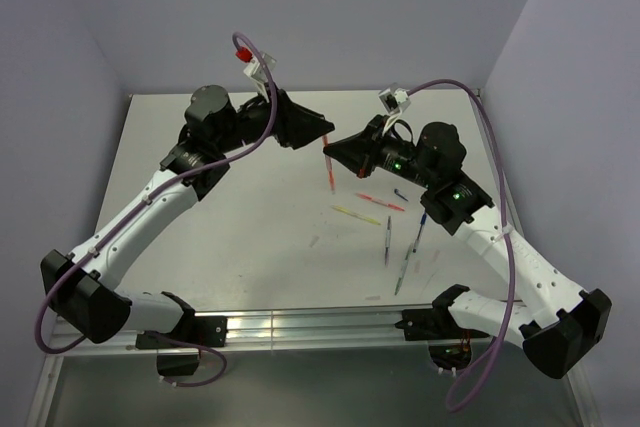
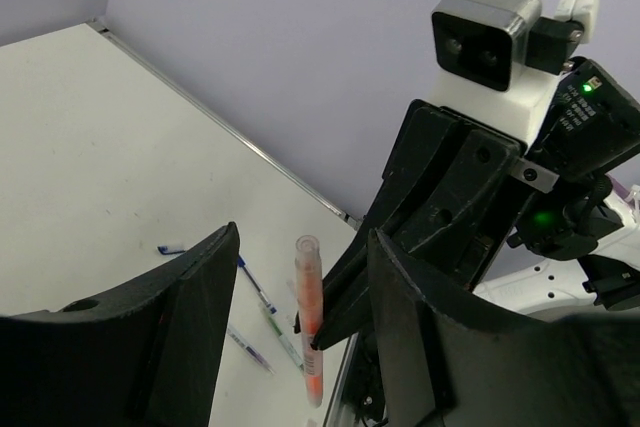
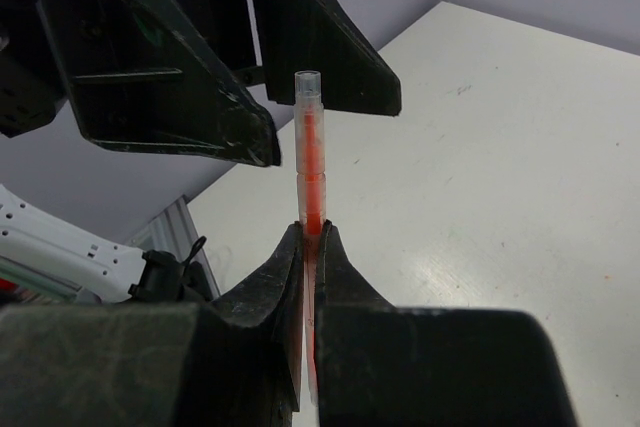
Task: Insert the pens into the pen caps
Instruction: Press the pen cap onto the pen.
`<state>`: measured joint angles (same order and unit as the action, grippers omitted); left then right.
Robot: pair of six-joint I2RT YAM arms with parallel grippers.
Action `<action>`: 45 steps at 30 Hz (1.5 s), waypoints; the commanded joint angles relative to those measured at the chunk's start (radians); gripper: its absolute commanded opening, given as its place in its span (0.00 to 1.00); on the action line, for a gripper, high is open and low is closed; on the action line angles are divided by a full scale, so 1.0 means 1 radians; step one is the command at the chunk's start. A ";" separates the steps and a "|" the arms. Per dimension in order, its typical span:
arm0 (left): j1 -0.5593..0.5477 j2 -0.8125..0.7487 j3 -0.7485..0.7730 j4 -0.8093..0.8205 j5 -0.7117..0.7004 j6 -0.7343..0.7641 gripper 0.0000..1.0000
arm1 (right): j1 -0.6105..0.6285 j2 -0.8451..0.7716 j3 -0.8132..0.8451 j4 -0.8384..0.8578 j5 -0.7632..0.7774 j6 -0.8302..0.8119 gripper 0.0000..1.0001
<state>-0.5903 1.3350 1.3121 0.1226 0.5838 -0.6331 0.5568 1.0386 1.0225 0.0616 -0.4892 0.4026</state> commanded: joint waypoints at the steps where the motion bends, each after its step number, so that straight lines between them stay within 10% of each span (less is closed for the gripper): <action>1: -0.002 0.007 -0.002 0.038 0.028 -0.008 0.58 | 0.008 0.000 0.054 0.014 0.012 -0.010 0.00; 11: -0.006 0.003 -0.004 0.049 0.033 -0.010 0.47 | 0.008 0.005 0.057 0.006 0.009 -0.005 0.00; 23: -0.019 -0.013 -0.039 0.052 0.050 0.010 0.00 | 0.006 0.017 0.067 0.004 0.032 0.008 0.00; 45: -0.054 -0.128 -0.223 0.278 0.180 0.015 0.00 | -0.044 0.009 0.008 0.260 -0.084 0.153 0.00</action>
<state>-0.6086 1.2381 1.1194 0.3775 0.6209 -0.6319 0.5385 1.0607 1.0130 0.1352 -0.6315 0.5087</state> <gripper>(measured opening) 0.072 0.036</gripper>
